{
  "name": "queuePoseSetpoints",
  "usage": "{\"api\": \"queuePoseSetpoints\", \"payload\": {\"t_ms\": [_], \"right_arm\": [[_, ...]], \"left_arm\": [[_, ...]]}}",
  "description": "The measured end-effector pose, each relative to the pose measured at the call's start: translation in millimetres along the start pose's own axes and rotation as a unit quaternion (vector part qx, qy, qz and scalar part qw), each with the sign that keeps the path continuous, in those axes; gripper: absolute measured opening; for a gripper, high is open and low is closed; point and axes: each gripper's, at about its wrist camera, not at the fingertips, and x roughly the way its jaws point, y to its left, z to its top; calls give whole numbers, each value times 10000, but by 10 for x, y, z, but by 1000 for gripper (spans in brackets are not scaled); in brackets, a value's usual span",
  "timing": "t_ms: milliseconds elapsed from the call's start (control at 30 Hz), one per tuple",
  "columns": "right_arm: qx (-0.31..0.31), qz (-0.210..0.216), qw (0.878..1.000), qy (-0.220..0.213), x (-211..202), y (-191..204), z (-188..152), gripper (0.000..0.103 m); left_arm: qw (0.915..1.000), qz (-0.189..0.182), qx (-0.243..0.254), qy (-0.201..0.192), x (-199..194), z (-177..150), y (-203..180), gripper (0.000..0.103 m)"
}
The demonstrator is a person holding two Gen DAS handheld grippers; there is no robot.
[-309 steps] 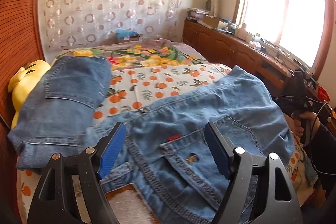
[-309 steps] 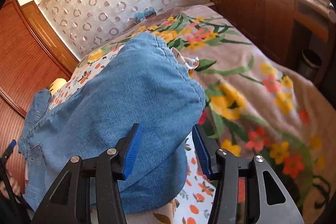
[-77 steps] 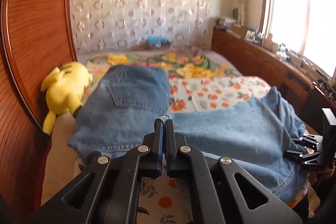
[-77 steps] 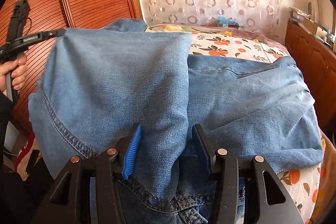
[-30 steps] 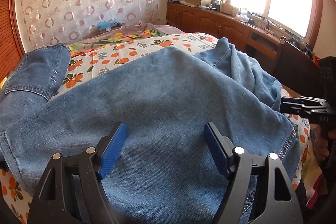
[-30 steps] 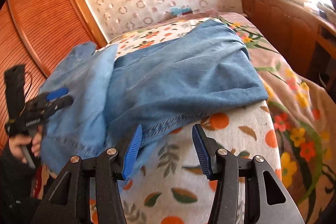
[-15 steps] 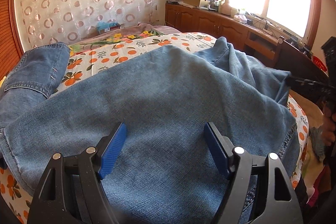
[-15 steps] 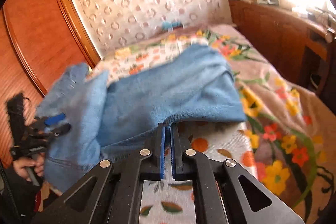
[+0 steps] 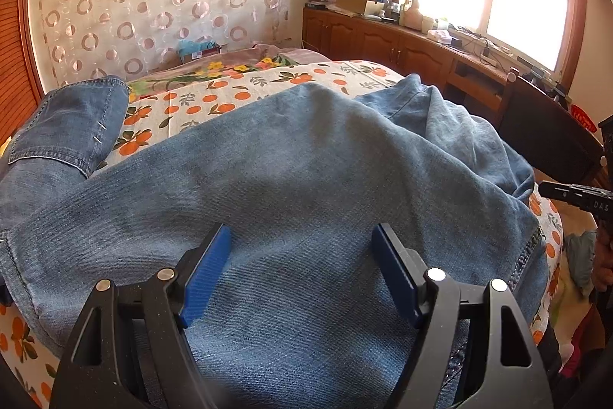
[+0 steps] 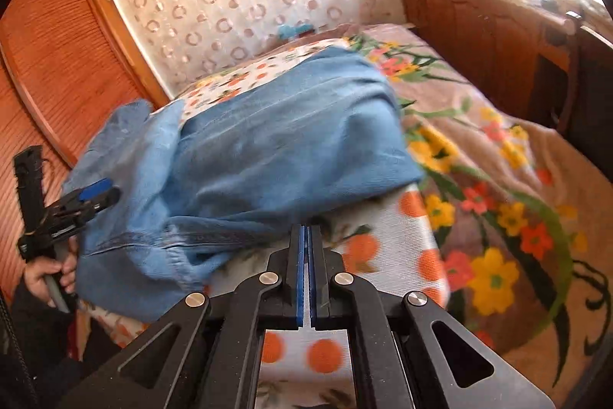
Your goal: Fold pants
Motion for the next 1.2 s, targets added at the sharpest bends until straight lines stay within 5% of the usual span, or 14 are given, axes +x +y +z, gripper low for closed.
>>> {"api": "queuePoseSetpoints", "payload": {"t_ms": [133, 300, 500, 767, 967, 1033, 1067, 1200], "right_arm": [[267, -170, 9995, -95, -62, -164, 65, 7], [332, -456, 9983, -122, -19, -355, 149, 35], [-92, -791, 9966, 185, 165, -272, 211, 38], [-229, -595, 9978, 190, 397, -275, 479, 42], [248, -317, 9991, 166, 571, -513, 618, 42], [390, -132, 9991, 118, 586, -575, 595, 29], [432, 63, 9990, 112, 588, -584, 593, 13], [353, -138, 9989, -262, 419, -568, 579, 4]], "left_arm": [[10000, 19, 18, 5, 0, -2, 0, 77], [10000, 9, 6, 3, 2, -2, -4, 77], [10000, 14, 9, 6, 1, -1, -2, 77], [10000, 13, 10, 8, 2, -4, -3, 77], [10000, 13, 10, 9, 0, -2, -4, 77], [10000, 12, 10, 9, 0, -2, -5, 77], [10000, 13, 12, 11, 0, -2, -5, 77], [10000, 10, 7, 7, -3, -1, -4, 77]]}}
